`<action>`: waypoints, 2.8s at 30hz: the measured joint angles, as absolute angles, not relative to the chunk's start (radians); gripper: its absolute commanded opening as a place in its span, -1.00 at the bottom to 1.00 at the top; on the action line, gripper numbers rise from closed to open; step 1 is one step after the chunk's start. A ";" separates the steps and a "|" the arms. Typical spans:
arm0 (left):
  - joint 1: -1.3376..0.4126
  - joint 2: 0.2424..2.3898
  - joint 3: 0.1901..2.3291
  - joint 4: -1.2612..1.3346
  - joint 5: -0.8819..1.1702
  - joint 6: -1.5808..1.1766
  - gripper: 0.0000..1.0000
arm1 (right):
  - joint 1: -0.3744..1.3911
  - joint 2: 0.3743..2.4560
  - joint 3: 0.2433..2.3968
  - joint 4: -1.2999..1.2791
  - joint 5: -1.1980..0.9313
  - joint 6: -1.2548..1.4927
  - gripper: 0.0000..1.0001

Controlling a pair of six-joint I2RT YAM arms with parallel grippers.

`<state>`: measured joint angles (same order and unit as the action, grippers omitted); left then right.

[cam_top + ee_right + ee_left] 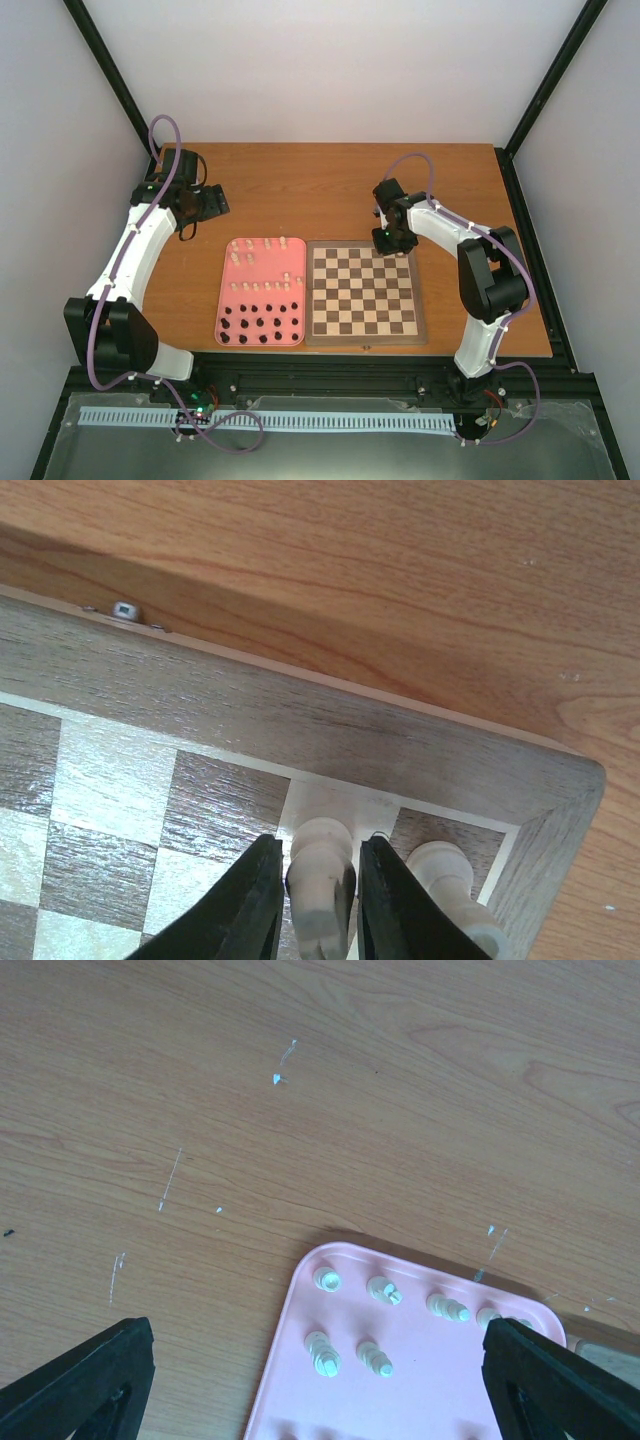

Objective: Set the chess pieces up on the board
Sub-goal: Place the chess piece on the chessboard, then pick up the chess piece from the storage box.

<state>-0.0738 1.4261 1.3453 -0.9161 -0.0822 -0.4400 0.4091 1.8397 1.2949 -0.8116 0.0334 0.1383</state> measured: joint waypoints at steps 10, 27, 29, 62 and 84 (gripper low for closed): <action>-0.074 1.426 1.345 -0.916 -0.082 -0.440 0.84 | 0.409 1.840 1.295 -0.812 0.030 0.138 -0.30; -0.073 1.426 1.345 -0.915 -0.078 -0.440 0.84 | 0.424 1.826 1.455 -0.873 -0.028 0.134 0.12; -0.073 1.426 1.345 -0.915 -0.076 -0.440 0.84 | 0.448 1.826 1.519 -0.891 -0.034 0.136 0.13; -0.052 1.334 1.518 -0.960 -0.112 -0.449 0.92 | 0.924 2.466 2.347 -0.945 -0.260 0.255 0.08; -0.052 1.302 1.491 -0.958 -0.086 -0.448 0.92 | 0.941 2.571 2.387 -0.916 -0.225 0.282 -0.01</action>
